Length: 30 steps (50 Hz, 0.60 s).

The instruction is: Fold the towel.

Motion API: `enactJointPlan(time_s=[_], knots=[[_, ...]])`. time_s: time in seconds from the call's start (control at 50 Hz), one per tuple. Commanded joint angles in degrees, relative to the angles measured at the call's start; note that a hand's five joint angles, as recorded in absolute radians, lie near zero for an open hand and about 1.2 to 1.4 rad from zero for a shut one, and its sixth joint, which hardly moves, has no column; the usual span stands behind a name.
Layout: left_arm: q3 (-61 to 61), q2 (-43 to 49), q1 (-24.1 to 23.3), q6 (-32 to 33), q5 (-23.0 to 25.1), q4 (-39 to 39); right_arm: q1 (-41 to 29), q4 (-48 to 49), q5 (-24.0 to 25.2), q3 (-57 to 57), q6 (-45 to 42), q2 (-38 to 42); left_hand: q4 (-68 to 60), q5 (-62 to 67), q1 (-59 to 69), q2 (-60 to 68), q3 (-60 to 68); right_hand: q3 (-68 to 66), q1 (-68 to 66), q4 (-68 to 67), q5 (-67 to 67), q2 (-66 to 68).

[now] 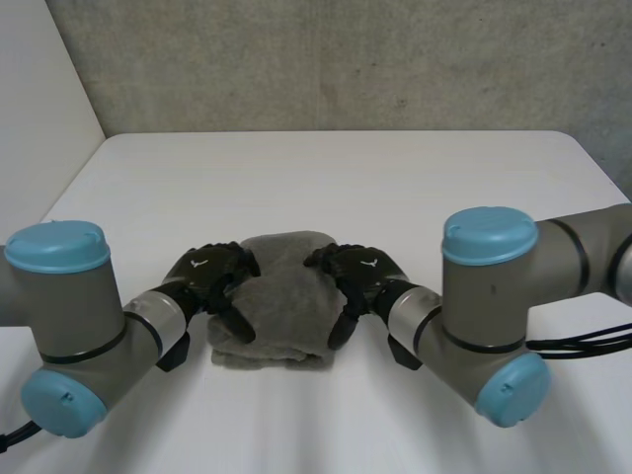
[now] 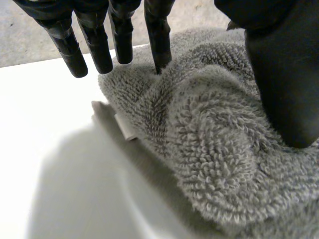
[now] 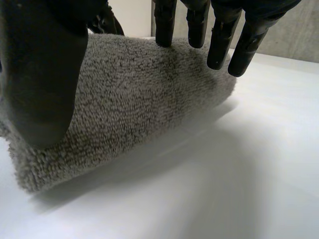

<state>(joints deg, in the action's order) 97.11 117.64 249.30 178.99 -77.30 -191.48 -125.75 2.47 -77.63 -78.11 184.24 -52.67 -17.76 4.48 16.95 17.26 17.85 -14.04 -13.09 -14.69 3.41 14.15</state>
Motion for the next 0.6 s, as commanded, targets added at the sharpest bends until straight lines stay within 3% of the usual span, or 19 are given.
enactJointPlan(time_s=[0.02,0.26,0.48,0.6], knots=[[2.73,-0.04,1.10,1.36,0.22,-0.12,-2.66,0.08,-3.14,4.44,2.79,4.49,3.85,-0.57,-3.03,-3.35,-3.94,4.04,3.09,4.69,-3.41,-4.15],[3.61,-0.48,1.19,1.45,0.39,-0.04,-2.92,-0.71,-5.69,7.79,2.79,6.79,4.01,-0.73,-3.20,-3.51,-4.10,4.04,3.09,4.69,-3.41,-4.15],[0.28,-6.01,0.40,1.36,-0.14,0.05,-2.22,-1.15,-5.34,4.89,-0.46,-1.56,6.87,-3.59,-6.06,-6.37,-6.96,4.04,3.09,4.69,-3.41,-4.15],[-3.67,-10.75,-0.13,1.10,-1.71,2.94,3.58,-2.82,-5.52,2.34,-7.67,-10.00,6.87,-3.59,-6.06,-6.38,-6.97,4.04,3.09,4.69,-3.41,-4.15]])
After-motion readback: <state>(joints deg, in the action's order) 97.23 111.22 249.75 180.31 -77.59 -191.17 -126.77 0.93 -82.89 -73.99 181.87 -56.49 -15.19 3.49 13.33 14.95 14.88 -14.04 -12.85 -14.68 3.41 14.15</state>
